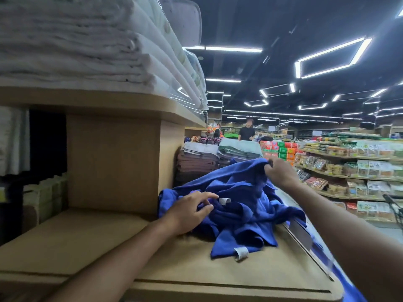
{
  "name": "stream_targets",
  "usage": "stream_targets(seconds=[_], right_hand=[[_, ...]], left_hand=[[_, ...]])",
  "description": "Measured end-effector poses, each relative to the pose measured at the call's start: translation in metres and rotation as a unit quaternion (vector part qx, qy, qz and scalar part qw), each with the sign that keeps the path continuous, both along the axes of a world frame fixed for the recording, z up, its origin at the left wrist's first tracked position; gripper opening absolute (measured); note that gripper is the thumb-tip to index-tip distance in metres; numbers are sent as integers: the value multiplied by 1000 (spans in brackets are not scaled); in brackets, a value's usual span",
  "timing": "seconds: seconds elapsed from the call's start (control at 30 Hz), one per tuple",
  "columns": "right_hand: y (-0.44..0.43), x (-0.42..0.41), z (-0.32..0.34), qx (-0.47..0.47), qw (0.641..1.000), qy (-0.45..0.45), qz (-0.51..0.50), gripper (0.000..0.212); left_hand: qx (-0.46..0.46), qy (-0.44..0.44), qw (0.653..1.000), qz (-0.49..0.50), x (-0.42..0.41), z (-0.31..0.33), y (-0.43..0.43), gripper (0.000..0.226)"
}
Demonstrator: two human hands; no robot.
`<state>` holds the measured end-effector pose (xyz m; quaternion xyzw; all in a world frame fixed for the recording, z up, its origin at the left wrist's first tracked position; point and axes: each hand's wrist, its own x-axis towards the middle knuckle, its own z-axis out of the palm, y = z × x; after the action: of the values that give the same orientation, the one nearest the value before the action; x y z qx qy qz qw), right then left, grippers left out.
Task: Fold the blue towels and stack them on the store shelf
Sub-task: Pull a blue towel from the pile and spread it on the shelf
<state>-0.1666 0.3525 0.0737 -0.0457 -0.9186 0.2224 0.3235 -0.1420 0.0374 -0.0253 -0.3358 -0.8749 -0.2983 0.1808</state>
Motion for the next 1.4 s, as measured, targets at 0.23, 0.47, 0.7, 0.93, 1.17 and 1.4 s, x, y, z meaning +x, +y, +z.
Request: stream_targets(seconds=[0.23, 0.47, 0.7, 0.93, 1.17, 1.4], right_hand=[[-30, 46, 111, -5, 981, 142, 136, 15], [-111, 164, 158, -120, 897, 45, 423, 7], [-120, 217, 35, 189, 724, -512, 421, 16], [-116, 165, -20, 13, 782, -493, 381, 55], [-152, 75, -47, -110, 939, -261, 196, 46], [-155, 74, -42, -365, 844, -137, 368, 20]], left_hand=[[139, -108, 984, -18, -7, -2, 3, 33], [431, -383, 816, 29, -1, 24, -6, 70], [409, -319, 832, 198, -13, 13, -36, 47], [194, -145, 944, 225, -16, 0, -18, 47], [175, -77, 977, 88, -10, -13, -10, 13], [457, -39, 886, 65, 5, 4, -23, 23]])
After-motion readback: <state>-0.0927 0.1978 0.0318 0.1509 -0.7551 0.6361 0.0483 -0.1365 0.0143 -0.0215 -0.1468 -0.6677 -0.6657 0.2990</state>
